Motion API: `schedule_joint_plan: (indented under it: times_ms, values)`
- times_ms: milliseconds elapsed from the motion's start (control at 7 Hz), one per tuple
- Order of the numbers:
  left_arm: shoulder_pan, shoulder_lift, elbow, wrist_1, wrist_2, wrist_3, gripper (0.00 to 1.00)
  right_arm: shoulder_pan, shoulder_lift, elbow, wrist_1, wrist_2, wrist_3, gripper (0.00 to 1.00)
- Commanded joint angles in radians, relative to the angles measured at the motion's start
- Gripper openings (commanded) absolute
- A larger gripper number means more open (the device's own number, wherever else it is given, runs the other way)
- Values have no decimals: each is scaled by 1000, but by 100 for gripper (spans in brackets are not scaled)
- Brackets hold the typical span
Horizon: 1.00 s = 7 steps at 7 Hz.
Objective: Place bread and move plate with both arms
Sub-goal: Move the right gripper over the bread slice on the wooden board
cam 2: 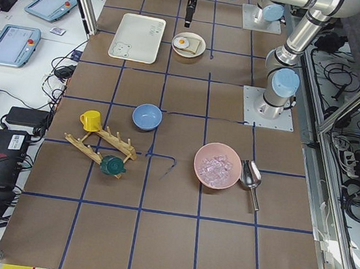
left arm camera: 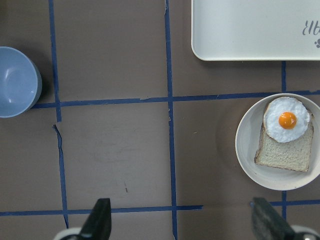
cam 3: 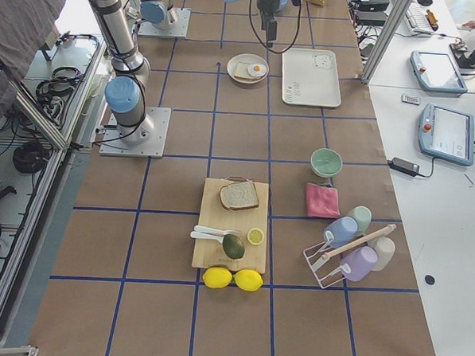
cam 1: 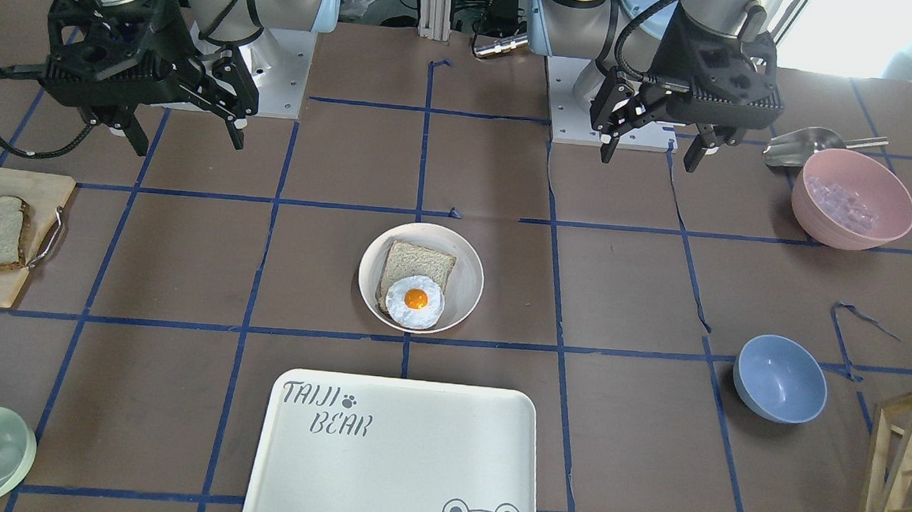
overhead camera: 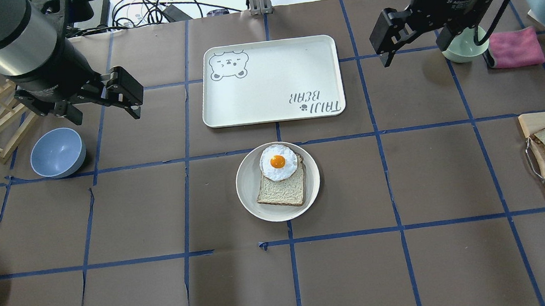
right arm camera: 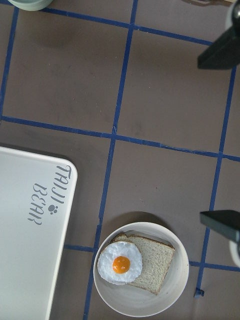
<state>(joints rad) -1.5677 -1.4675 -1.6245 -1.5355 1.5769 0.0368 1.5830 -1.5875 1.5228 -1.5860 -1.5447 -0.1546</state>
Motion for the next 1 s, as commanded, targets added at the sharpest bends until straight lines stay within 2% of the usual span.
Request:
schedule_joint_plan:
  times_ms: [0,286,714,857]
  values:
    - [0,0,0,0,0,0,100,-6,3,0,-6,-3,-12,100]
    - [0,0,0,0,2,0,100,-122,20,0,-9,-2,-98,100]
    - [2,0,-2,0,5,2,100,-451,49,43,1,12,-378,100]
    - [2,0,-2,0,5,3,100,-536,96,43,-8,15,-455,100]
